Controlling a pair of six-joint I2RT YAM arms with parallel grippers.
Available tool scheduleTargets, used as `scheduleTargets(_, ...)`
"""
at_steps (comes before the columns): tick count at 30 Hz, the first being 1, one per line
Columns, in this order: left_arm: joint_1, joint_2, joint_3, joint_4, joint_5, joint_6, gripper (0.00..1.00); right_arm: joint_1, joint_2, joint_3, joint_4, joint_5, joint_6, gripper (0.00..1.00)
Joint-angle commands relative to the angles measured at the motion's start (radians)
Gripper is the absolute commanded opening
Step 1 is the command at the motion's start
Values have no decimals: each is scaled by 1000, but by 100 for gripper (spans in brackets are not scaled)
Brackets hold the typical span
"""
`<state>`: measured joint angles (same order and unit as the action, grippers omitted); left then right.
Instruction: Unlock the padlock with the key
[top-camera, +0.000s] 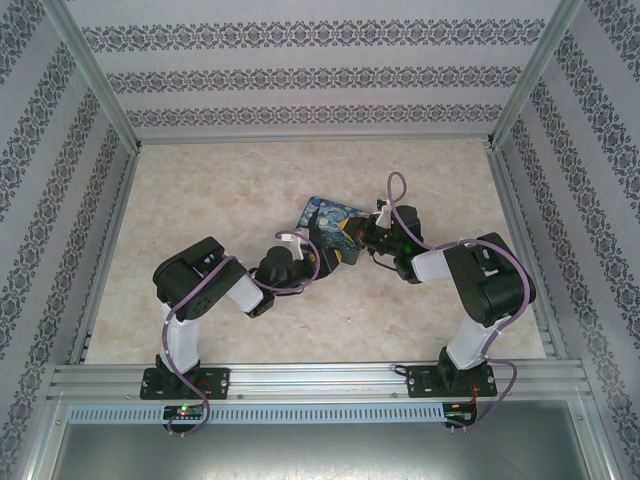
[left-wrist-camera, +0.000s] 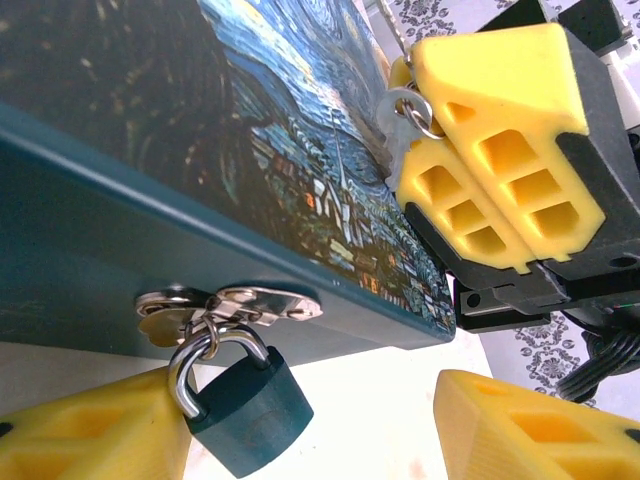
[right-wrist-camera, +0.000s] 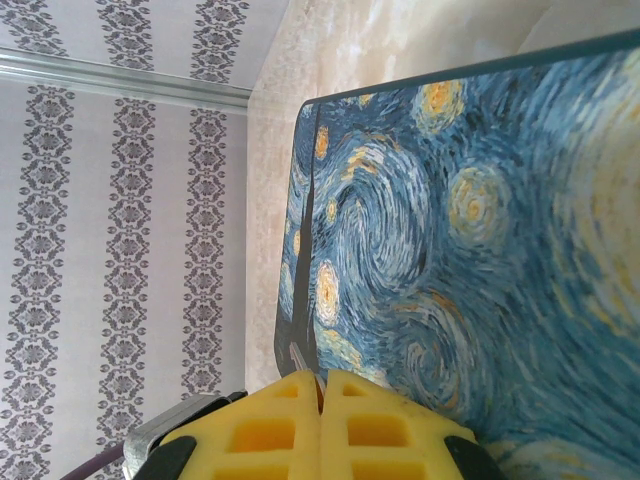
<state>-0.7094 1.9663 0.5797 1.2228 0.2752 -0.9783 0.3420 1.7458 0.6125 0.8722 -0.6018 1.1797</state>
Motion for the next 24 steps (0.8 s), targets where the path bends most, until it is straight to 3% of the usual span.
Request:
scheduleTargets(1, -18, 0, 5, 92, -16, -15, 64, -6, 31, -25, -15, 7, -2, 0)
scheduleTargets(8, -20, 62, -9, 199, -66, -100, 60, -5, 27, -29, -15, 7, -2, 0)
scheduleTargets(17, -44, 28, -10, 188, -86, -90, 59, -5, 32, -27, -14, 7, -2, 0)
scheduleTargets(24, -48, 57, -7, 196, -115, -105, 53, -7, 32, -33, -12, 9, 0, 0)
